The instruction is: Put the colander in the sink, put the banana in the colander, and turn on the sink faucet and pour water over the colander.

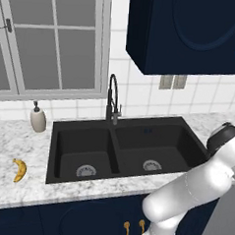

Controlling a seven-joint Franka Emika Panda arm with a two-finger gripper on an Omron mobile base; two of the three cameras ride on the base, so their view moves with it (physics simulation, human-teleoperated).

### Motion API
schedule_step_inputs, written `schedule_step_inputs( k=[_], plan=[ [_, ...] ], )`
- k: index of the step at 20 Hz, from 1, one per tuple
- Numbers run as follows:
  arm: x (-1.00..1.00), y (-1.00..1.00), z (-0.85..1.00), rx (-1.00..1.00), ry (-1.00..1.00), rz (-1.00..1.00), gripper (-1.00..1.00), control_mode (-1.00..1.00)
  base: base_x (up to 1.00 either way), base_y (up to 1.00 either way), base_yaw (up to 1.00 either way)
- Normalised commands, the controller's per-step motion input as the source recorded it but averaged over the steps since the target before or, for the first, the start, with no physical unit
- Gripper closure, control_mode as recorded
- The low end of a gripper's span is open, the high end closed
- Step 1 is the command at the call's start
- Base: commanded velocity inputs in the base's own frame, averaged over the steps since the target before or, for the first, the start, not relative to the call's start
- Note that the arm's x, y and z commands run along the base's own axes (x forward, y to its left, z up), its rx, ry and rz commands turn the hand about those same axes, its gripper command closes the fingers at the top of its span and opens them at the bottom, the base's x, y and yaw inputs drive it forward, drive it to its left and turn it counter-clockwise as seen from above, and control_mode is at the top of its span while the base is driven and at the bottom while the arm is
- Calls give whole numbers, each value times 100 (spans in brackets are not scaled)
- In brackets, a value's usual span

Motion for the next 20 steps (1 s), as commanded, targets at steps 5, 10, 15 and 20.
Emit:
schedule_step_inputs(
  k=[5, 10, 15, 20],
  plan=[
    [19, -12, -19, 0, 0, 3, -100, -100, 0, 0, 0],
    [18, -12, -16, 0, 0, 2, -100, -100, 0, 0, 0],
    [6, -6, -24, 0, 0, 1, 100, -100, 0, 0, 0],
    [0, 0, -32, 0, 0, 0, 100, -100, 0, 0, 0]
  ],
)
